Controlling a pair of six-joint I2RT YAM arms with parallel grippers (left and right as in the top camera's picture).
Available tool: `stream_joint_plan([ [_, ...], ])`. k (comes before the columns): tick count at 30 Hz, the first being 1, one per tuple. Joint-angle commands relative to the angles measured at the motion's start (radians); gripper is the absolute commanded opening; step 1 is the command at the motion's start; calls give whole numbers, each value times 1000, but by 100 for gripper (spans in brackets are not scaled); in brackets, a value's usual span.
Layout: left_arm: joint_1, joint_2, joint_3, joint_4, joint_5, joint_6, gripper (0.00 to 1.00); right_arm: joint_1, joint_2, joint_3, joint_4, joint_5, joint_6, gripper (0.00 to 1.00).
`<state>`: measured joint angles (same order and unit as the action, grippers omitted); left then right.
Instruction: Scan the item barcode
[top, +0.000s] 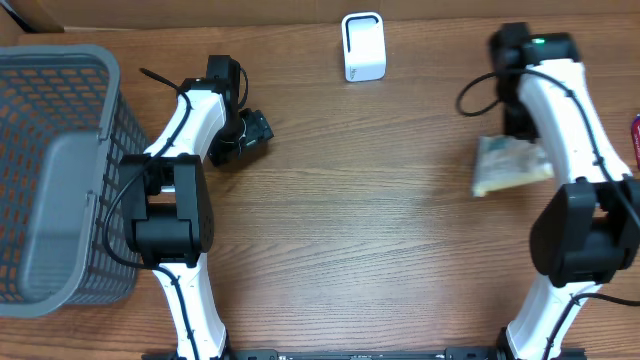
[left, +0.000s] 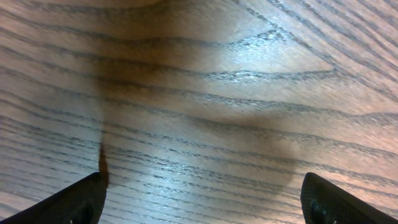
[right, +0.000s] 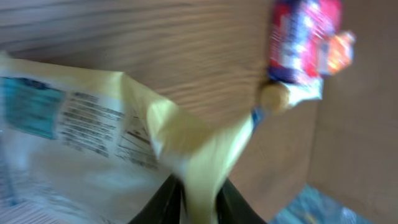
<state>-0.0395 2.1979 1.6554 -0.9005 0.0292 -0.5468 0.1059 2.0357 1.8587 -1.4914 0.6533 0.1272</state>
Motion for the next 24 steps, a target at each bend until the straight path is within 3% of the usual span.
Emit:
stream_joint_plan([
  [1, -8, 8, -6, 4, 28, 16, 93, 92, -14, 13, 3, -40, -5, 17],
  [2, -8, 8, -6, 4, 28, 16, 93, 114, -14, 13, 3, -19, -5, 6],
  [3, -8, 8, -6, 3, 29, 16, 93, 140, -14, 13, 6, 6, -2, 4],
  [5, -7, 8, -6, 3, 67, 32, 87, 180, -14, 13, 22, 27, -2, 4],
  [7, -8, 8, -6, 14, 198, 110, 75, 213, -14, 13, 47, 24, 0, 4],
  [11, -13, 8, -6, 20, 494, 306, 62, 225, -14, 13, 95, -39, -1, 4],
  [13, -19, 8, -6, 14, 630, 375, 59, 204, -14, 13, 119, -97, -1, 13],
  [14, -25, 8, -6, 14, 702, 400, 59, 191, -14, 13, 127, -126, -1, 25],
  [16, -43, 8, -6, 19, 811, 413, 61, 154, -14, 13, 157, -253, -2, 57],
  [17, -54, 8, -6, 25, 835, 412, 62, 138, -14, 13, 177, -323, -2, 62],
  [19, -73, 8, -6, 42, 816, 386, 62, 108, -14, 13, 237, -556, -5, 60],
  [22, -82, 8, -6, 65, 640, 203, 61, 95, -13, 13, 269, -829, -87, 57],
  [24, -77, 8, -6, 64, 558, 100, 64, 113, -13, 13, 269, -814, -122, 74],
])
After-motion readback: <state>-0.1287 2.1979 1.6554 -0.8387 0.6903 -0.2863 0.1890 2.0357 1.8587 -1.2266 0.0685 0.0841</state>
